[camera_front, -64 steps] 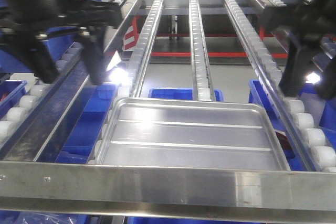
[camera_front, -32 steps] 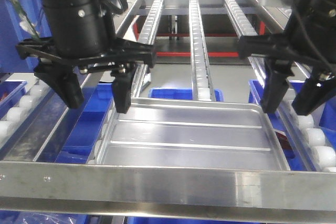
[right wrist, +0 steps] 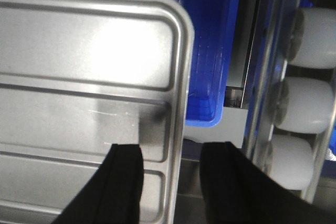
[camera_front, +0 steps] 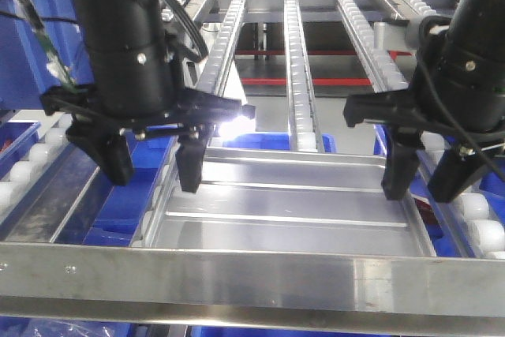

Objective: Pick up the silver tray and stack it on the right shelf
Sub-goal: 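Lower both grippers to the opposite short edges of the silver tray, then close both grippers on the tray's short edges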

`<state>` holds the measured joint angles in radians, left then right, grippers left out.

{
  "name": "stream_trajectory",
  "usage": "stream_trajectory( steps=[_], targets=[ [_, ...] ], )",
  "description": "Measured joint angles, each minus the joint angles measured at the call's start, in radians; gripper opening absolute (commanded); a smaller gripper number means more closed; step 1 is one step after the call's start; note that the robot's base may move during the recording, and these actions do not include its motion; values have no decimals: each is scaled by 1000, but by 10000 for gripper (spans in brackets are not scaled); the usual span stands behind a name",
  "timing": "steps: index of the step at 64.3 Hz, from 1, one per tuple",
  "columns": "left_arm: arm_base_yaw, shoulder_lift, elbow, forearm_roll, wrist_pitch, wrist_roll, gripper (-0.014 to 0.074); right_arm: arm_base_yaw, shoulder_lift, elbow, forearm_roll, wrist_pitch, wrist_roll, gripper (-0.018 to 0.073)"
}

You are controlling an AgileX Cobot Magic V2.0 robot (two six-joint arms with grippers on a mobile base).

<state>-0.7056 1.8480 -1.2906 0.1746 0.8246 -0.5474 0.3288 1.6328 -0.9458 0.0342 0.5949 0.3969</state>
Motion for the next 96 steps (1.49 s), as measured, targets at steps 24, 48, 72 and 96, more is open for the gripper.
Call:
stream_trajectory(
  steps=[24,48,72,96],
  targets=[
    [0,35,0,0,-23,-7,358,0,56,0,0,-33,0,382],
    [-1,35,0,0,-50,-12,347,0,62,0,0,-45,0,380],
    [-1,35,0,19,-51,-12,-110,0,62,-2,-2,-41,2,60],
    [-1,35,-2,23,-54,-45,-92,0,44,-2,-2,-30,10,57]
  ],
)
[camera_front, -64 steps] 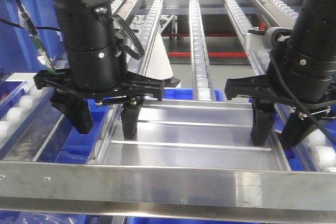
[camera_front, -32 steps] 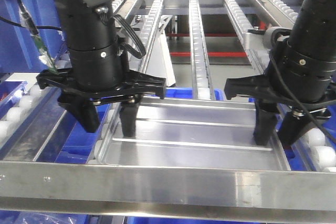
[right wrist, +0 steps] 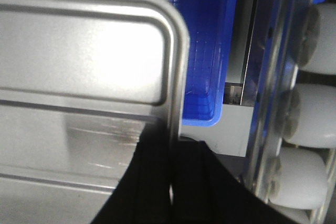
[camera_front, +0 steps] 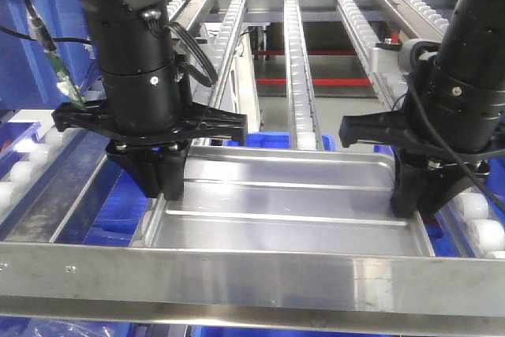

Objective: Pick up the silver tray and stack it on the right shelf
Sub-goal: 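Close both grippers on the tray's short edges, then lift the silver tray up off the rollers with both grippers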

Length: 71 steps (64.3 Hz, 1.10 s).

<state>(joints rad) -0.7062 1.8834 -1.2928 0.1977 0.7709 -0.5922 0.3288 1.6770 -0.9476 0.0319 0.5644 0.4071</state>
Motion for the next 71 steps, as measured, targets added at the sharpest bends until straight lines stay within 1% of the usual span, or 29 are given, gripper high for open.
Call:
stream_trajectory(
  steps=[10,20,39,44,54,62,71],
  targets=[
    [0,-14,-16,6,6,-7,-92,0,-60,5,-8,26,0,57],
    [0,-64,-36,36,8,-13,-92,0,-169,4,-38,12,1,57],
    [-6,-230,-44,97,22,-48,-92,2,-339,3,-58,4,1,57],
    [-25,-277,-44,136,29,-66,-92,2,-378,3,-58,4,1,57],
    [-74,-360,-33,204,37,-130,-92,4,-449,3,-60,21,1,57],
    [-120,-421,11,223,45,-170,-92,20,-504,3,-64,74,1,57],
    [-155,-466,75,222,62,-203,-92,61,-543,3,-66,164,1,57]
  ],
)
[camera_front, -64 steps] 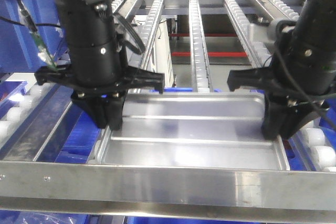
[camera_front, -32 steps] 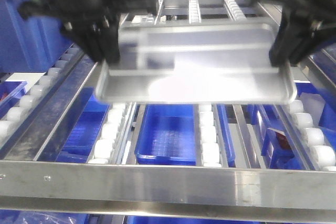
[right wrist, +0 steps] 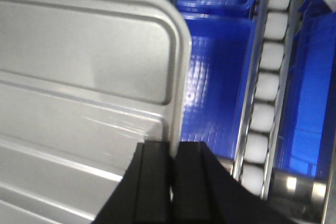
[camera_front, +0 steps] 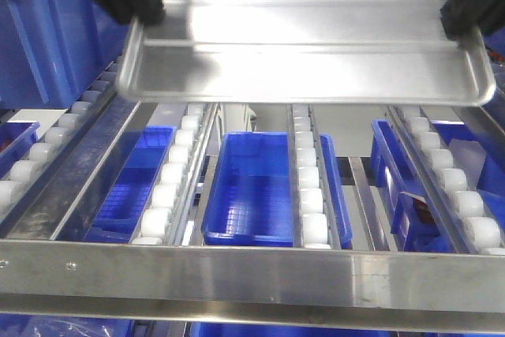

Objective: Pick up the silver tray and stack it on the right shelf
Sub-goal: 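Lift the silver tray up off the rollers with both grippers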

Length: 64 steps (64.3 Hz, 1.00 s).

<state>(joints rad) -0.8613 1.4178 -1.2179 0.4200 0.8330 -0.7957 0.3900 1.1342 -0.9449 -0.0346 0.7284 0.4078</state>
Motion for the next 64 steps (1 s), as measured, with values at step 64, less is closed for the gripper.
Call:
stream_trajectory(
  steps=[64],
  targets=[
    [-28,-34,41,-19,79,-22,-92,55,-12,0,16,66,9,57]
  ],
)
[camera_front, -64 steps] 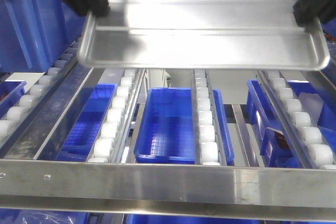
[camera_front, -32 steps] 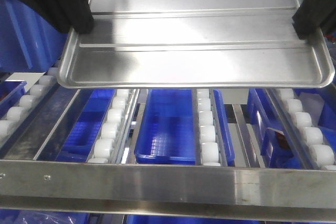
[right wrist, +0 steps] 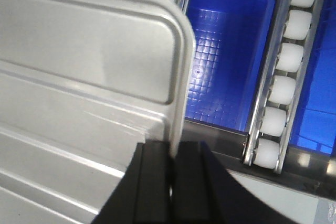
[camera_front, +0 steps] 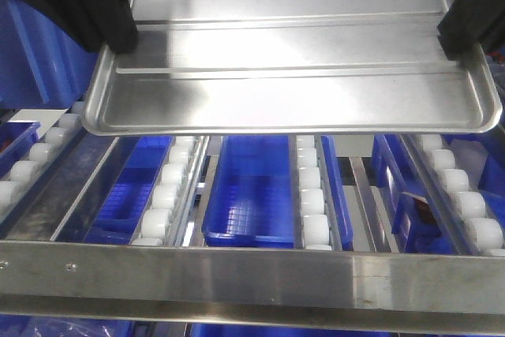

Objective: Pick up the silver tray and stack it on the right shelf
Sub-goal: 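Lift the silver tray up off the rollers with both grippers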

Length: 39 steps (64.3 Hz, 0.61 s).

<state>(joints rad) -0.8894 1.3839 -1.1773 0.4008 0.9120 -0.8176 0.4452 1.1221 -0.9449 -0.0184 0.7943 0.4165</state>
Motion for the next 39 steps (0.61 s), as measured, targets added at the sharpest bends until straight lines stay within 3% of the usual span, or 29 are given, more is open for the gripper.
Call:
stream_trajectory(
  steps=[39],
  targets=[
    [0,0,0,-2,2,-2,-92,1,0,0,0,0,0,57]
  ],
)
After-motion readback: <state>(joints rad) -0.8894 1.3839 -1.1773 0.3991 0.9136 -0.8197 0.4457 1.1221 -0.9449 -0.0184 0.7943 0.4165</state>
